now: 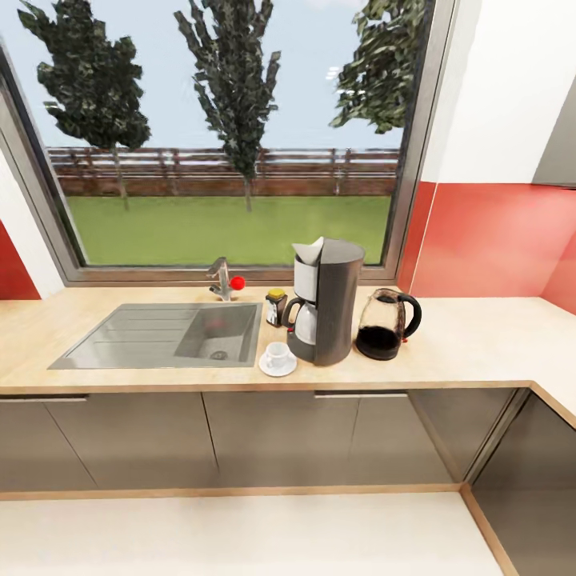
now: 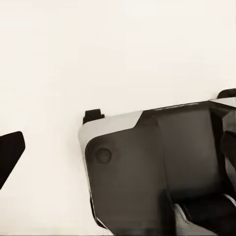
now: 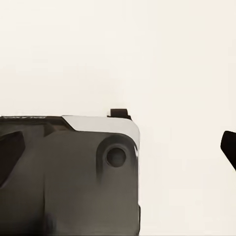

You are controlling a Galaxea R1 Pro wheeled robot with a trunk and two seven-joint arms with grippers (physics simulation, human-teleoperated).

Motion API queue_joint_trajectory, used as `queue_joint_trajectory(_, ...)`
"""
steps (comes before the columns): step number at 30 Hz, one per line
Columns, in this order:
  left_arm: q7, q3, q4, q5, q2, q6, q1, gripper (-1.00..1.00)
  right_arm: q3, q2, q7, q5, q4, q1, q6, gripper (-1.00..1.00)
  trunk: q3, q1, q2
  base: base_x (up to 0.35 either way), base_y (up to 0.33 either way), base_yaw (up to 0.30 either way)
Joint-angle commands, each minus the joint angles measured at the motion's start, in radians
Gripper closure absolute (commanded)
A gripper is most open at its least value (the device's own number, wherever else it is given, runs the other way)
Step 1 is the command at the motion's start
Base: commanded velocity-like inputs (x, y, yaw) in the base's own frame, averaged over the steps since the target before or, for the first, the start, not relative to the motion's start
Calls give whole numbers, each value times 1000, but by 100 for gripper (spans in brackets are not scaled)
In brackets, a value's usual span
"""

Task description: Set up a coffee station on the kitchen countertop: keep the coffee maker on the countertop, move the bottle of coffee from the kitchen shelf to the counter next to the coffee maker, place a paper coffee filter on top of the coffee maker, put the saucer next to the coffee maker with the coffee cup on the saucer, and place the electric kettle next to the coffee maker.

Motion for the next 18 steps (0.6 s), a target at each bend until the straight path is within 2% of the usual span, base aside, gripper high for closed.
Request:
queue_joint_trajectory(1, 1, -2, 89, 3, 8, -31, 12, -100, 8, 7, -2, -10, 1, -1, -2, -100, -2, 1, -2, 0, 0, 0)
queue_joint_trajectory(4, 3, -1, 239, 3, 11, -52, 19, -100, 8, 9, -1, -10, 2, -2, 2, -100, -2, 1, -2, 0, 0, 0)
queue_joint_trajectory(7, 12, 0, 319, 3, 12, -67, 20, -100, 8, 10, 8, -9, 3, -1, 7, -100, -2, 1, -2, 0, 0, 0)
queue_joint_trajectory(8, 26, 0, 350, 4, 12, -94, 20, -100, 8, 10, 31, -8, 4, -1, 19, -100, -2, 1, -2, 0, 0, 0)
queue_joint_trajectory(10, 74, 0, 403, 6, 11, -162, 20, -100, 8, 10, 93, -8, 5, -1, 71, -100, -2, 1, -2, 0, 0, 0)
queue_joint_trajectory(13, 151, 2, 448, 9, 7, -218, 20, -100, 8, 9, 139, -7, 5, -1, 140, -100, -2, 1, -2, 0, 0, 0)
queue_joint_trajectory(16, 258, 4, 488, 13, -1, -251, 20, -100, 8, 10, 158, -7, 5, -1, 192, -100, -2, 1, -2, 0, 0, 0)
queue_joint_trajectory(18, 288, 3, 496, 14, -3, -254, 20, -100, 8, 10, 160, -7, 5, -1, 201, -100, -2, 1, -2, 0, 0, 0)
